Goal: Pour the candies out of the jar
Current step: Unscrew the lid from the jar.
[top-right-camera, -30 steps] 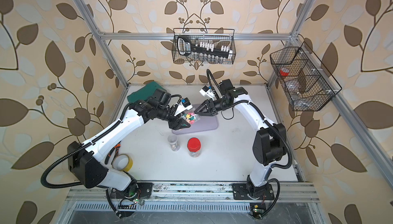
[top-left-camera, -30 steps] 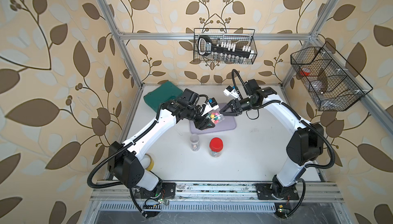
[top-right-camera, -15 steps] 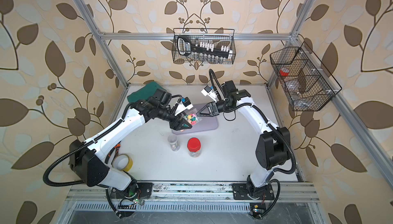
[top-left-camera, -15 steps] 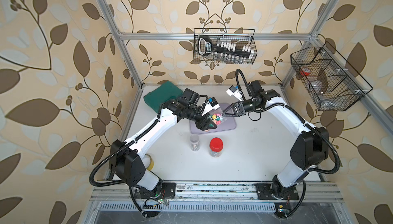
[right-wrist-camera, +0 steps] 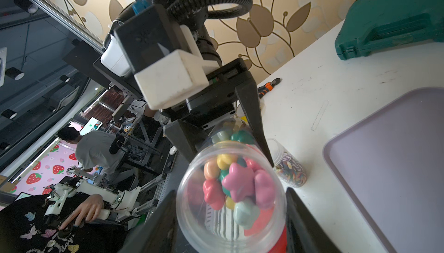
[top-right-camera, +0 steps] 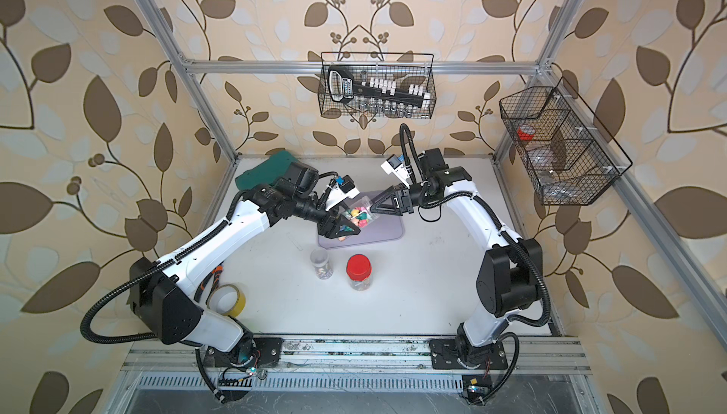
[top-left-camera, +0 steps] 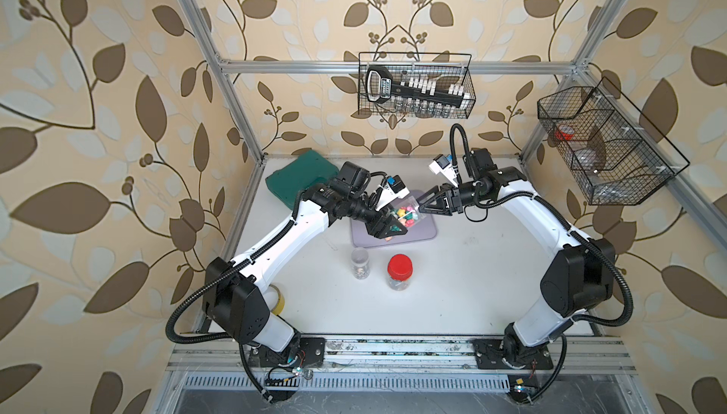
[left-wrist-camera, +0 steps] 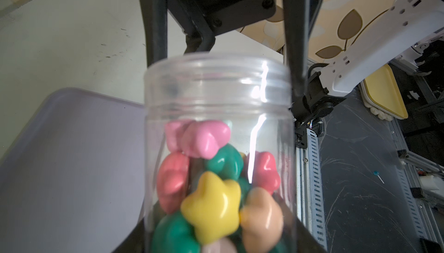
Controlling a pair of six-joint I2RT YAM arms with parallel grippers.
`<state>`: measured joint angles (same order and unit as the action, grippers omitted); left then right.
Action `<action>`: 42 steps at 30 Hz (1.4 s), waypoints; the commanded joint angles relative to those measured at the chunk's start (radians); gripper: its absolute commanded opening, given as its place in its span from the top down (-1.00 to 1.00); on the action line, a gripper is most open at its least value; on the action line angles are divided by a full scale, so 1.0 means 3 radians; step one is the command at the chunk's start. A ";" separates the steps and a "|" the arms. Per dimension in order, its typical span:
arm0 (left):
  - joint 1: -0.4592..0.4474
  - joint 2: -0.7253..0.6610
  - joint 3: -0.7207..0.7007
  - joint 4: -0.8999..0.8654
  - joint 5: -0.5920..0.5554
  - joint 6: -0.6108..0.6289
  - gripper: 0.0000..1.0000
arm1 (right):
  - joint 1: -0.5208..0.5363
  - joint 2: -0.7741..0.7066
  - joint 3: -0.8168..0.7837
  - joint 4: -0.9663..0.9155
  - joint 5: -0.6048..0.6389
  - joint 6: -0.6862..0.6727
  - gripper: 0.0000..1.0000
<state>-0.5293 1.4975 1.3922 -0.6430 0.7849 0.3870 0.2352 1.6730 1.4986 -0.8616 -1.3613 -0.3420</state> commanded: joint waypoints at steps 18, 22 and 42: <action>0.0046 -0.0052 0.0120 0.0325 0.0302 0.0065 -0.20 | -0.0198 -0.0478 -0.0467 0.1098 0.0206 0.1062 0.20; 0.0050 -0.0062 0.0109 0.0319 0.0298 0.0063 -0.20 | -0.0241 -0.0509 -0.0515 0.1235 0.0257 0.1210 0.22; 0.0049 -0.0094 0.0048 0.0296 0.0273 0.0082 -0.20 | -0.0365 -0.0477 -0.0572 0.1445 0.0332 0.1651 0.28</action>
<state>-0.5297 1.5085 1.3922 -0.5163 0.8116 0.3546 0.1867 1.5261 1.3407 -0.4328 -1.3117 0.0937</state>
